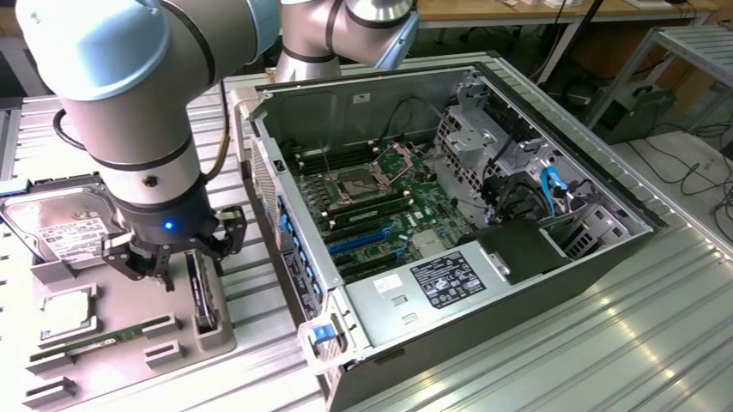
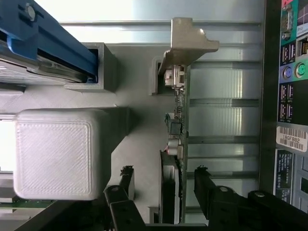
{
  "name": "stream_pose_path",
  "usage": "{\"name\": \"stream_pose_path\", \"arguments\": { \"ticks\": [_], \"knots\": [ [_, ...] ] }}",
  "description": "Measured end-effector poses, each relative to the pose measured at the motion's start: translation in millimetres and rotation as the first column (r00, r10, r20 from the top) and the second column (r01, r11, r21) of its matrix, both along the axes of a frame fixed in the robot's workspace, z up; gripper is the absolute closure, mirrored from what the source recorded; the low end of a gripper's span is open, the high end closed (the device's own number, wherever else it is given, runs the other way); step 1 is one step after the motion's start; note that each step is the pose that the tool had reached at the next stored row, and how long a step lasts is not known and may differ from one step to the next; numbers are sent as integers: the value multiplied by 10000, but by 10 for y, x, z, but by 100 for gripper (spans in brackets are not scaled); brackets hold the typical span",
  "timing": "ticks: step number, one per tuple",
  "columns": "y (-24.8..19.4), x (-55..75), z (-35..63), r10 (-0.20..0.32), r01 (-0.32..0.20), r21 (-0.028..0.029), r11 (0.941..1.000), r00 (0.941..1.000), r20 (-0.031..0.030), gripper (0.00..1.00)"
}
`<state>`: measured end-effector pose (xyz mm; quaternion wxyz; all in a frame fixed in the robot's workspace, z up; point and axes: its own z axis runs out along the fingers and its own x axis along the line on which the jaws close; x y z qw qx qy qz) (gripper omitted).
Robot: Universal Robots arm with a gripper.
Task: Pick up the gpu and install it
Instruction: 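Pick up the gpu and move the gpu toward the slot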
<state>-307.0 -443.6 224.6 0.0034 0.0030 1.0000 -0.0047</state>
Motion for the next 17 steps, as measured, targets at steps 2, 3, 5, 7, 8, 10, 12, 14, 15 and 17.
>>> {"name": "stream_pose_path", "arguments": {
  "ticks": [2,3,5,7,8,10,12,14,15,17],
  "knots": [
    [-2,0,-11,-5,5,-32,10000,10000,-1,42],
    [-3,0,-14,-5,5,-46,10000,10000,-2,49],
    [-8,-1,-17,-6,6,-47,10000,10000,-1,49],
    [-14,0,-21,-6,6,-46,10000,10000,1,49],
    [-19,0,-23,-5,5,-49,10000,10000,0,49],
    [-21,0,-27,-6,6,-57,10000,10000,0,57],
    [-22,-1,-29,-6,6,-58,10000,10000,-1,57],
    [-22,0,-32,-5,5,-61,10000,10000,-2,70],
    [-22,1,-34,-6,6,-62,10000,10000,-1,70],
    [-22,6,-37,-5,5,-67,10000,10000,1,70]
  ]
}}
